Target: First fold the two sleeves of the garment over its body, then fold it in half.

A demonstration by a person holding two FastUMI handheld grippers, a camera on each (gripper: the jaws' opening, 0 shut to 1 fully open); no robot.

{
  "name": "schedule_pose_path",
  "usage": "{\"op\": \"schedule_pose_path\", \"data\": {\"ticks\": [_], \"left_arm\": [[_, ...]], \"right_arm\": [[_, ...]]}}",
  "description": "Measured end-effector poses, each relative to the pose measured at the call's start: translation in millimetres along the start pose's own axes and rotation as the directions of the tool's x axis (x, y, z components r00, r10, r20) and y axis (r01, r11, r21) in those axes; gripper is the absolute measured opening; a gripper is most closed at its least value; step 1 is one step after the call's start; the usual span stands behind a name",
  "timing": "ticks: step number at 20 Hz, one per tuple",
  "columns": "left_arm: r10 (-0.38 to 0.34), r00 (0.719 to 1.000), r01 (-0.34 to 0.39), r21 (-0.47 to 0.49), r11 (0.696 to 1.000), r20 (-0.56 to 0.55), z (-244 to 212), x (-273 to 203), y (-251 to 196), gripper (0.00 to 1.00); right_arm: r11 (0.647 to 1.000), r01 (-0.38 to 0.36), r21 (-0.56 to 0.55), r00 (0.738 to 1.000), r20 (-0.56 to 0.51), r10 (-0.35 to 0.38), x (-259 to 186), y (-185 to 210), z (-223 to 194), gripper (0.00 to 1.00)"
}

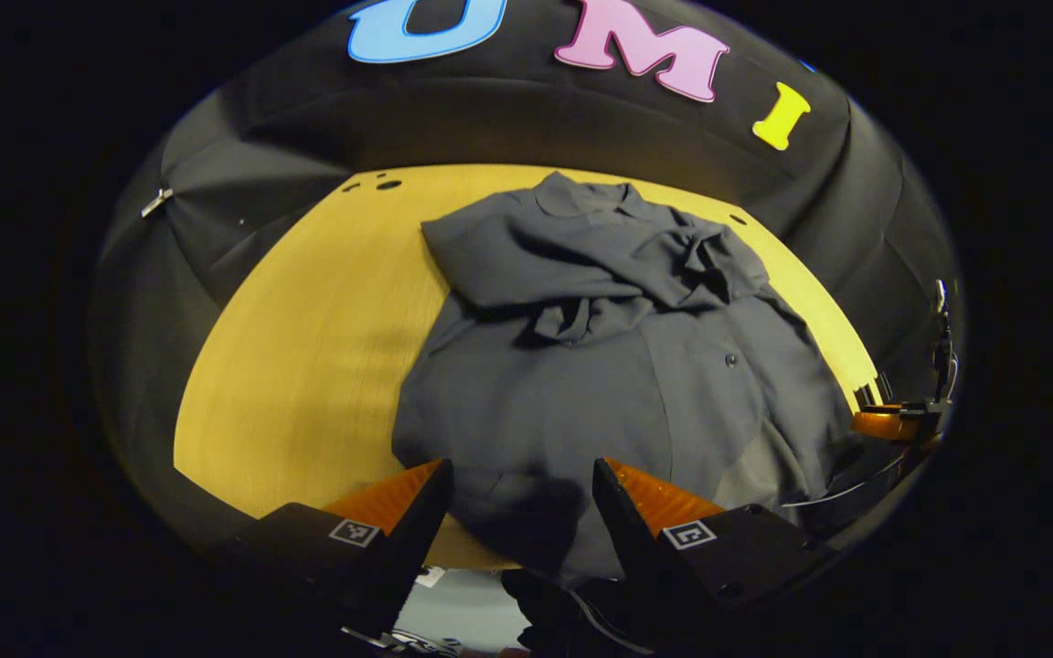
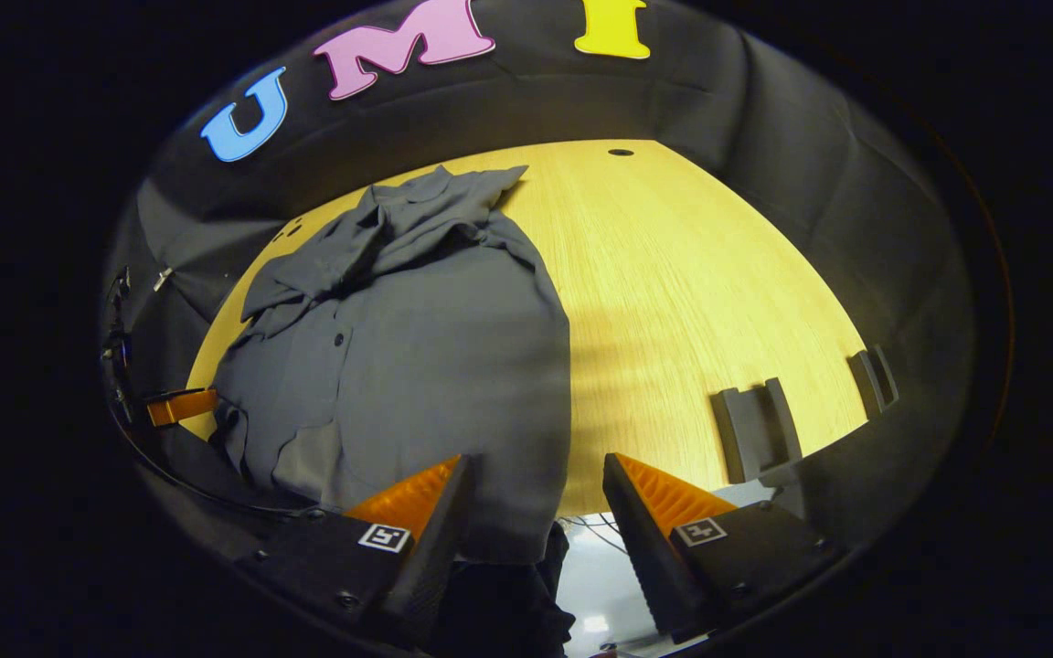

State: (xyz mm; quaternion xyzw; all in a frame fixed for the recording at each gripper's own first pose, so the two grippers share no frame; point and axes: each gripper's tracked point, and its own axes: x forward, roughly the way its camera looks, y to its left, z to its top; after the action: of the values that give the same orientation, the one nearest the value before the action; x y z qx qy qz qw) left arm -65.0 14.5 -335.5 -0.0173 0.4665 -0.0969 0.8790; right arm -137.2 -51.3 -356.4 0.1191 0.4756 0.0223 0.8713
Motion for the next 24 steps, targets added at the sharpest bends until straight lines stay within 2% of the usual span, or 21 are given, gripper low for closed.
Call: {"op": "schedule_pose_path", "data": {"ticks": [3, 7, 8, 9, 10, 12, 13, 14, 17, 18, 20, 22, 24], "left_arm": [[0.023, 0.999, -0.022, 0.019, 1.0, -0.046, -9.5, 12.3, 4.7, 0.96], [0.092, 0.992, -0.088, 0.044, 0.995, -0.091, -21.7, 20.2, 16.7, 0.96], [0.093, 0.992, -0.09, 0.036, 0.995, -0.087, -22.3, 19.6, 15.6, 0.99], [0.091, 0.992, -0.088, 0.031, 0.996, -0.086, -22.2, 20.9, 15.2, 1.0], [0.088, 0.992, -0.086, 0.023, 0.996, -0.091, -25.0, 20.5, 15.6, 1.0], [0.091, 0.992, -0.089, 0.026, 0.996, -0.088, -26.6, 20.5, 13.8, 1.0], [0.066, 0.994, -0.062, 0.051, 0.997, -0.085, -24.5, 22.5, 7.5, 1.0], [0.032, 0.996, -0.025, 0.089, 0.996, -0.078, -23.7, 23.7, -0.3, 0.83], [-0.025, 0.997, 0.035, 0.151, 0.988, -0.07, -16.0, 28.1, -14.4, 0.34], [-0.035, 0.997, 0.044, 0.135, 0.99, -0.071, -14.9, 27.4, -13.0, 0.17], [-0.055, 0.997, 0.06, 0.08, 0.995, -0.057, -4.5, 18.7, -10.0, 0.1], [-0.072, 0.997, 0.073, 0.058, 0.996, -0.019, 13.8, 5.5, -10.1, 0.08], [-0.093, 0.995, 0.091, 0.052, 0.994, 0.031, 36.6, -7.7, -16.0, 0.07]], "right_arm": [[1.0, 0.008, -0.021, 1.0, -0.019, -0.008, 8.2, 7.6, -6.9, 0.89], [0.994, 0.048, -0.095, 0.997, -0.062, -0.054, 22.9, 13.9, -18.9, 0.89], [0.991, 0.061, -0.118, 0.997, -0.042, -0.066, 24.7, 14.6, -16.1, 0.89], [0.989, 0.066, -0.133, 0.996, -0.051, -0.073, 24.9, 16.8, -18.1, 1.0], [0.989, 0.069, -0.127, 0.996, -0.04, -0.074, 25.0, 16.6, -16.7, 0.89], [0.991, 0.073, -0.112, 0.997, -0.028, -0.076, 27.4, 16.0, -15.1, 0.88], [0.991, 0.075, -0.112, 0.997, -0.014, -0.077, 29.0, 15.9, -12.3, 0.82], [0.991, 0.073, -0.111, 0.997, -0.015, -0.075, 29.3, 17.2, -12.5, 0.66], [0.989, 0.035, -0.141, 0.998, -0.038, -0.04, 34.2, 25.4, -7.3, 0.08], [0.99, 0.025, -0.139, 0.999, -0.042, -0.031, 33.2, 24.6, -5.2, 0.06], [0.997, 0.019, -0.077, 1.0, -0.017, -0.021, 27.0, 21.0, 7.3, 0.05], [1.0, 0.006, -0.008, 0.999, 0.039, -0.006, 15.1, 20.6, 28.1, 0.05], [1.0, -0.022, 0.016, 0.995, 0.094, 0.02, 4.0, 26.9, 51.3, 0.05]]}}
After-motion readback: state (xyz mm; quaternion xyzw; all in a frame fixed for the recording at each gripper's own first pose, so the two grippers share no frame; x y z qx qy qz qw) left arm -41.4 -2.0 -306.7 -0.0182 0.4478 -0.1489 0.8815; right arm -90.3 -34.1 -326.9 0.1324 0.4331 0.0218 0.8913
